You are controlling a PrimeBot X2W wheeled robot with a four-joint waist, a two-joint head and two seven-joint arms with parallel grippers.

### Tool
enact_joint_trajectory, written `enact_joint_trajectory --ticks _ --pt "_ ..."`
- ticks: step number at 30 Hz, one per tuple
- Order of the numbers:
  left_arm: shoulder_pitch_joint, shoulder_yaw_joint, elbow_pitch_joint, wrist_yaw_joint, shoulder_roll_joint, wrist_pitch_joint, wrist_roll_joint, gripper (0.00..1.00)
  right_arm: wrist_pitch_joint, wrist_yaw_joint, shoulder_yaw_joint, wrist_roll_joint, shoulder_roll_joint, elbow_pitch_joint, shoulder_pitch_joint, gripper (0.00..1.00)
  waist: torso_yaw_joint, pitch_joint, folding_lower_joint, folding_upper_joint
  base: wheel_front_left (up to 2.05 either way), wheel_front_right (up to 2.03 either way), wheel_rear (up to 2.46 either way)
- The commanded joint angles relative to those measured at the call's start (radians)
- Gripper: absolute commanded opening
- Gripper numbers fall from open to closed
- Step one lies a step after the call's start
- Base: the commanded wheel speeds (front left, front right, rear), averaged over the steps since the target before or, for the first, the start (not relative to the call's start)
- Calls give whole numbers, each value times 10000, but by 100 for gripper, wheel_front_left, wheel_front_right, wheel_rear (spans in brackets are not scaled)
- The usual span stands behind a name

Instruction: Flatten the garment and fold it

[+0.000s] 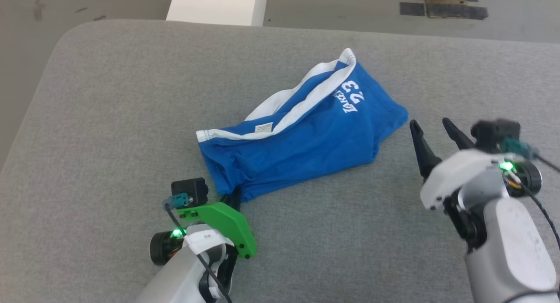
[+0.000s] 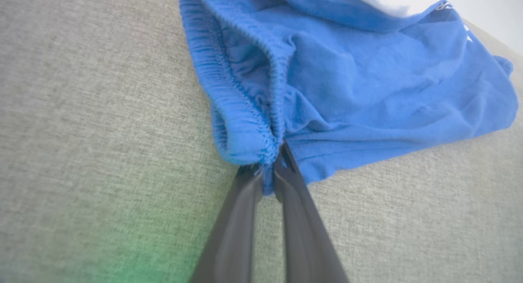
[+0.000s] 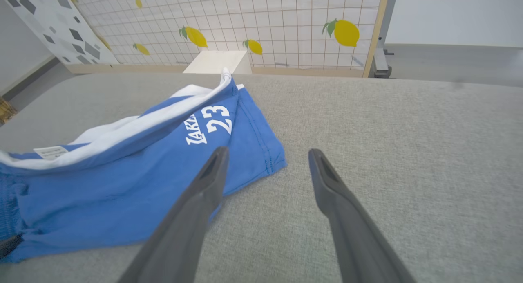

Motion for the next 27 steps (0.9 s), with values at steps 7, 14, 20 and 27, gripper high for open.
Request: enact_joint_trajectory --ticks 7,14,20,27 --pt "-510 -317 49 -298 -293 87 106 0 2204 -13 -683 -841 16 2721 -2427 100 737 598 1 0 0 0 0" --pt "-774 -410 116 -482 -472 -39 117 0 3676 -13 -1054 -1916 16 4034 -3502 100 1075 969 1 0 0 0 0" --pt "-823 -432 252 -585 -546 -138 63 0 5160 -13 -847 -2082 16 4690 -3752 58 1173 1063 1 0 0 0 0" --pt "-837 -395 319 -609 -485 -210 17 0 5064 -13 -239 -1285 16 4241 -3688 0 1059 1078 1 0 0 0 0"
